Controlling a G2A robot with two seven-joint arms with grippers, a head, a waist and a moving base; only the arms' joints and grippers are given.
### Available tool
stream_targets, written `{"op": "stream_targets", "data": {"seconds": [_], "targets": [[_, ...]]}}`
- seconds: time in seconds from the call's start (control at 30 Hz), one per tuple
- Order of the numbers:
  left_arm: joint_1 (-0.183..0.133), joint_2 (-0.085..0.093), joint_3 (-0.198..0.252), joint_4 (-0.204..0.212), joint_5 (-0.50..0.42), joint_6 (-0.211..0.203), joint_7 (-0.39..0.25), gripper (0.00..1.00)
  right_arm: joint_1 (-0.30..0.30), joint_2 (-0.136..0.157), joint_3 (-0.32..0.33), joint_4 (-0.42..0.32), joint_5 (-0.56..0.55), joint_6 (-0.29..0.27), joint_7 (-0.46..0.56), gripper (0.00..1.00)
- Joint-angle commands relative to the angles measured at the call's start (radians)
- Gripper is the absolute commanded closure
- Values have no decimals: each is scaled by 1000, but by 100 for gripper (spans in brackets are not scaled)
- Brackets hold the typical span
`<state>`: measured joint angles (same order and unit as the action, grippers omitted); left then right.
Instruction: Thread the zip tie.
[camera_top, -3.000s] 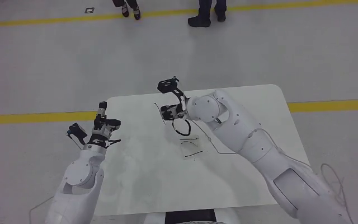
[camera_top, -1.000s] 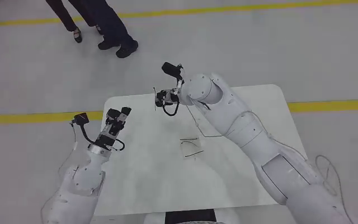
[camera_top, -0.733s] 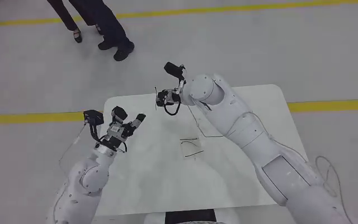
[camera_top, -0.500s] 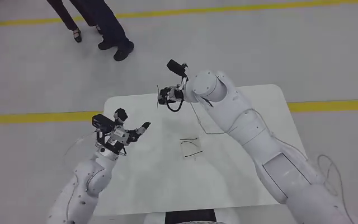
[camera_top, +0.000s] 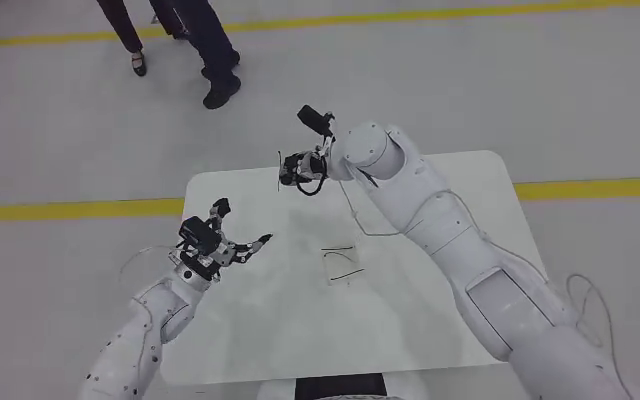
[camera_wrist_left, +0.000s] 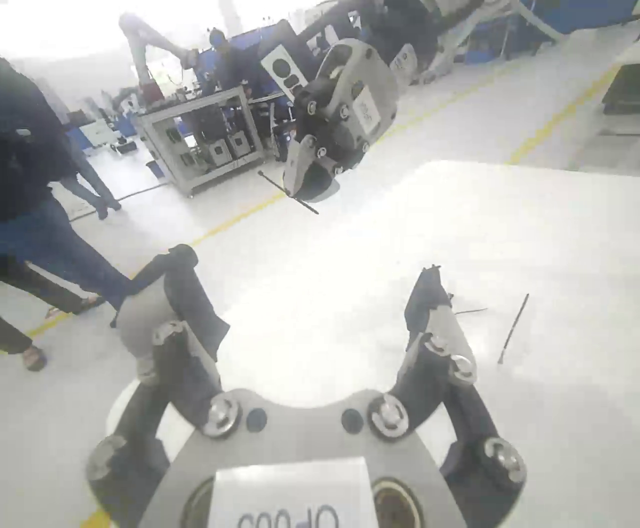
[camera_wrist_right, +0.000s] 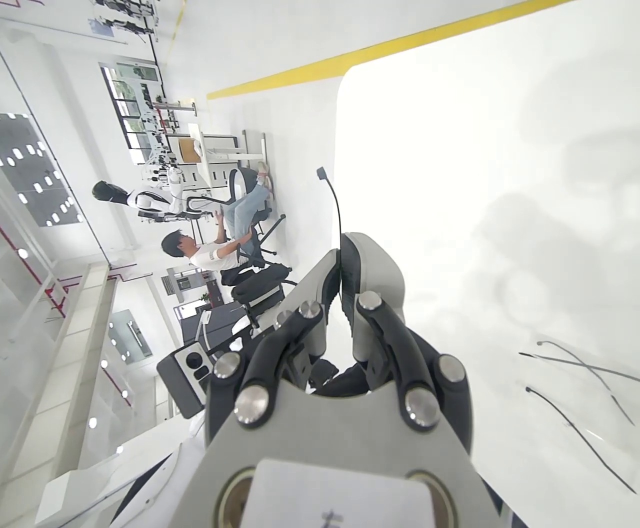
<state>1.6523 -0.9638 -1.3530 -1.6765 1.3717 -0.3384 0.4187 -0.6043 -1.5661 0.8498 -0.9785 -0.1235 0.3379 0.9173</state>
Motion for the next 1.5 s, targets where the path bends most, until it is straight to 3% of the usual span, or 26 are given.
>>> {"op": "stream_targets", "data": {"seconds": [0.0,0.2,0.37,0.6,0.7,0.83,0.9,1.2,1.37,1.47], "targets": [[-8,0,10,-5,57,16,-12,0,-15,-1,1,-10,10,2,-13,100],[-23,-4,42,-5,198,138,8,0,-14,-12,2,31,52,2,-30,100],[-58,23,84,0,198,213,41,0,1,-28,-7,81,95,2,-29,100],[-58,23,84,0,198,213,41,0,-2,-28,-7,80,95,0,-34,100],[-74,31,101,1,198,243,17,0,-20,-25,-5,64,88,2,-52,100],[-110,61,154,14,198,325,0,0,-23,-26,1,85,99,2,-55,100],[-135,86,192,24,198,354,11,0,-21,-29,0,90,104,2,-62,100],[-140,86,196,27,198,358,2,0,-40,-28,4,74,109,2,-82,100],[-160,109,230,42,198,392,11,0,-47,-26,7,69,98,2,-104,100],[-175,131,260,51,198,411,20,22,-49,-27,11,67,101,2,-110,100]]}}
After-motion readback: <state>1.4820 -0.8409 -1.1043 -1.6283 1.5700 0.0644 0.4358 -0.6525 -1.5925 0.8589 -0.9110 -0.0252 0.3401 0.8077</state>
